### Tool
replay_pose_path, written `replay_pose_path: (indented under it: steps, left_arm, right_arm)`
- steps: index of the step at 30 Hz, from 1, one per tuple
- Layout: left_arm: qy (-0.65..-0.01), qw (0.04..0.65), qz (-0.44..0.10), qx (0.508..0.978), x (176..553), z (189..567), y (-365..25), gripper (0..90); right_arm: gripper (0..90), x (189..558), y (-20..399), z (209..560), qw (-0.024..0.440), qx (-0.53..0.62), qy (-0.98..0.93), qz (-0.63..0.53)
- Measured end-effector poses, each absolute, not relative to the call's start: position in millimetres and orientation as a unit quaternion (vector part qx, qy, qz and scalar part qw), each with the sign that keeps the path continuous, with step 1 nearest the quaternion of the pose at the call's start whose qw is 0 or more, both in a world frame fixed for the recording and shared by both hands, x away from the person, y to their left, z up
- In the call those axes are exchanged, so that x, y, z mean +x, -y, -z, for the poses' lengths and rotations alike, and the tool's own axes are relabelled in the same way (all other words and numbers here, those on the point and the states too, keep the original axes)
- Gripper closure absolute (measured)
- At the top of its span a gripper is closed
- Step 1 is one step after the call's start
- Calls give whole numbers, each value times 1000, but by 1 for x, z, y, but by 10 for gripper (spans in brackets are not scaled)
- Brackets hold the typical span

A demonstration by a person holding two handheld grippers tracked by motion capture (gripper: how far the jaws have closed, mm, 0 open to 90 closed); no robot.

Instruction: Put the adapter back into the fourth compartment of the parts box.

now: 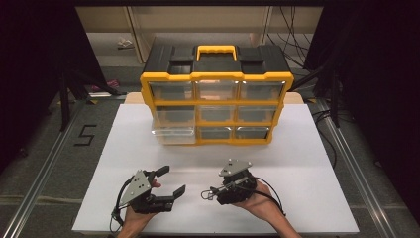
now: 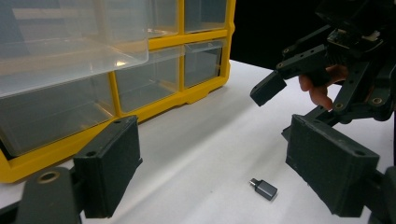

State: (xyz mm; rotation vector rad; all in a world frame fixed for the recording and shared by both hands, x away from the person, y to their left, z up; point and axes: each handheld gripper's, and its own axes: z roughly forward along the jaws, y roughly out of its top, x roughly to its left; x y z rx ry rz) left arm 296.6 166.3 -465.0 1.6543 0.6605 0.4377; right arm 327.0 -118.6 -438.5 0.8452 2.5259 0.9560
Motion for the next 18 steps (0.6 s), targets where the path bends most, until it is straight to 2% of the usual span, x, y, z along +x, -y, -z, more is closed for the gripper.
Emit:
replay_pose_path:
  steps: [18]
  left_arm:
    - [-286,612,-193,711,296,464,-167,173]
  right_arm:
    - [273,334,96,459,132,286,-904,-290]
